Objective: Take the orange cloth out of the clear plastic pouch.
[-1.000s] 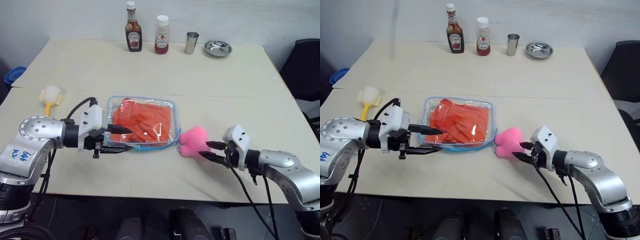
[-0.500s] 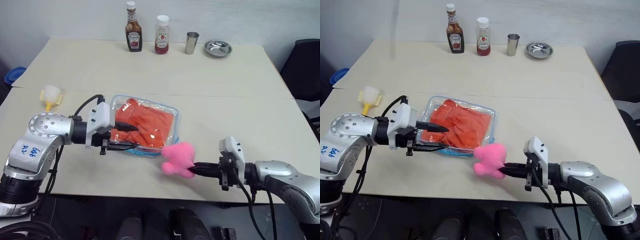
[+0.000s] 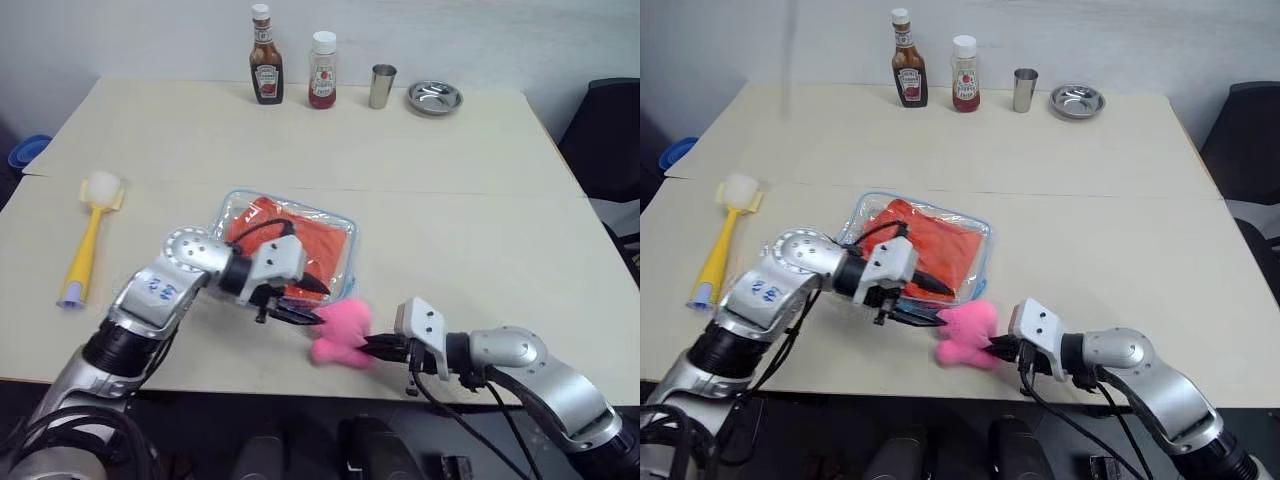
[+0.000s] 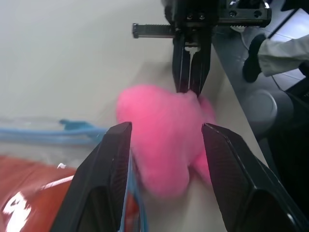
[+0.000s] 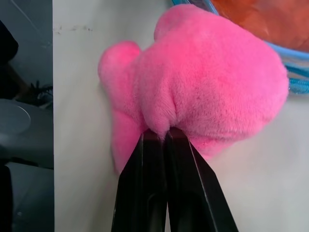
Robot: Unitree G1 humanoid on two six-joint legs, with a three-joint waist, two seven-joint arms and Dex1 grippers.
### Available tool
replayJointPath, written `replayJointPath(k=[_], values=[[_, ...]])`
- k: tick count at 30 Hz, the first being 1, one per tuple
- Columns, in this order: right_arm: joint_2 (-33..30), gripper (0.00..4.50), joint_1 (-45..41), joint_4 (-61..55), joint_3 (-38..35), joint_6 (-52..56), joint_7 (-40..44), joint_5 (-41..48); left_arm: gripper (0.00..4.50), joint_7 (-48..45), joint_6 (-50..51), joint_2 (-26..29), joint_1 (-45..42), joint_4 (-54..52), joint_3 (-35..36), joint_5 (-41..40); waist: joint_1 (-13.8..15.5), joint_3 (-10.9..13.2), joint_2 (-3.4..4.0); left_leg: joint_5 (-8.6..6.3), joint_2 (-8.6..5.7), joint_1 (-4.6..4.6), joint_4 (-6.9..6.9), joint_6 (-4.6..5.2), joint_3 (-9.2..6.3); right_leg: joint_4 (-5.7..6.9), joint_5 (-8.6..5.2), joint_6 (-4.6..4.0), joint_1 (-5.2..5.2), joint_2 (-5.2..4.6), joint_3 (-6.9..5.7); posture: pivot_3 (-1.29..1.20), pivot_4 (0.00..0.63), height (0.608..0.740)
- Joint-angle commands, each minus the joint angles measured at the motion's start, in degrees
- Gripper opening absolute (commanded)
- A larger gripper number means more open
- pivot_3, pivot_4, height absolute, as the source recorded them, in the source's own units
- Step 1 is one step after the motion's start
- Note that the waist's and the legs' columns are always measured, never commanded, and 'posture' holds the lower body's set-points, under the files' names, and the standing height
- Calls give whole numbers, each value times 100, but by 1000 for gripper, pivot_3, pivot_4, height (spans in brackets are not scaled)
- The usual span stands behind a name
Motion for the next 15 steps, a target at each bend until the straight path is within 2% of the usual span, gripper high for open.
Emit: replayJointPath(k=[1, 3, 6, 9, 10, 12, 13, 15], values=[[-64, 225, 193, -156, -92, 1, -44, -132, 2465, -147, -693, -70, -75, 138, -444, 603, -10, 0, 0, 2, 0, 0, 0, -4, 0, 0, 0, 0, 0, 1, 1, 0, 150, 740], [-100, 726, 289, -290, -187, 28, 2, -62, 2465, -64, -1077, -141, -28, 291, -676, 994, -5, 0, 0, 3, 1, 2, 0, -6, -1, 2, 0, 0, 0, 2, 2, 0, 150, 740], [-226, 1731, 481, -577, -403, -36, 16, -92, 2465, 205, -1429, -337, 14, 516, -874, 1475, 21, -1, 1, 3, 0, 2, 0, -6, 0, 1, 0, 0, 0, -1, 4, 0, 150, 740], [-604, 2612, 590, -918, -1270, -56, 247, 262, 2465, 332, -1525, -480, 54, 592, -879, 1671, 63, -2, 2, 2, -4, -1, 2, -4, -1, 0, 0, 0, 0, -6, 4, 0, 150, 740], [-687, 2612, 556, -929, -1521, -59, 319, 380, 2465, 329, -1537, -501, 66, 592, -863, 1692, 64, -2, 2, 2, -7, -3, 3, -4, -1, -1, 2, 3, 1, -8, 4, 0, 150, 740], [-840, 2651, 71, -637, -1786, -45, 417, 466, 2064, 333, -1591, -533, 94, 590, -801, 1684, 56, -2, 2, 0, -8, 2, 5, 1, 0, -6, 6, 10, 12, -7, 6, 0, 150, 740], [-876, 2651, -352, -358, -1629, -248, 503, 242, 1911, 334, -1634, -547, 108, 591, -773, 1677, 31, -2, 2, -1, -8, 9, 6, 5, 0, -8, 7, 12, 17, -7, 7, 0, 150, 740], [-830, 2651, -993, 124, -1248, -635, 620, -211, 1310, 311, -1690, -555, 129, 591, -732, 1676, 8, -3, 3, -5, -5, 29, 4, 13, 2, -8, 7, 12, 31, -2, 10, 0, 150, 740]])
